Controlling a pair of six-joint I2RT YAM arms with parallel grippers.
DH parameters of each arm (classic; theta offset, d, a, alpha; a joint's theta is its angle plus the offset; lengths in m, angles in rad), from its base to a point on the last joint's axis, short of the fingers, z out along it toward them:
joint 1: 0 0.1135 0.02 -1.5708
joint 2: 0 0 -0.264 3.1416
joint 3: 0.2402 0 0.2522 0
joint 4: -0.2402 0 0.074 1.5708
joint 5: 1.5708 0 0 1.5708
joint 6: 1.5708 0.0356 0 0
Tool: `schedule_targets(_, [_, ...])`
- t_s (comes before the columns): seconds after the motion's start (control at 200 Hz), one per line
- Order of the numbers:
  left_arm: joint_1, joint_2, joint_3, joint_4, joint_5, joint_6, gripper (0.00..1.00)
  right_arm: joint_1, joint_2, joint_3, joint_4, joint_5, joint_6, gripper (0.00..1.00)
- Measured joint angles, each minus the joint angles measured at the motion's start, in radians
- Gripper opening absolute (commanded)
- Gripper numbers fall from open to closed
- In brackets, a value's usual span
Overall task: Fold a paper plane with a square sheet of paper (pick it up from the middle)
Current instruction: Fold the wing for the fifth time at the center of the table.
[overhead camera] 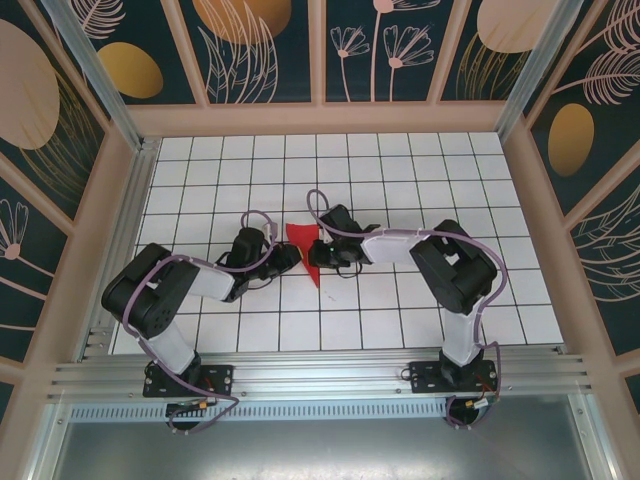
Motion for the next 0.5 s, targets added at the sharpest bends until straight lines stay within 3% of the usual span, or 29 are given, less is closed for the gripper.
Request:
schedule_targets(0.3, [0.0,0.0,0.035,-0.082,-0.02,0.018,0.21,0.064,-0.007,0.009,-0.019,0.164,-0.079,0.23])
schedule_targets(0.5, [0.0,0.0,0.046,-0.079,-0.003,0.014,0.23,0.049,-0.011,-0.001,-0.003,0.124,-0.077,0.19])
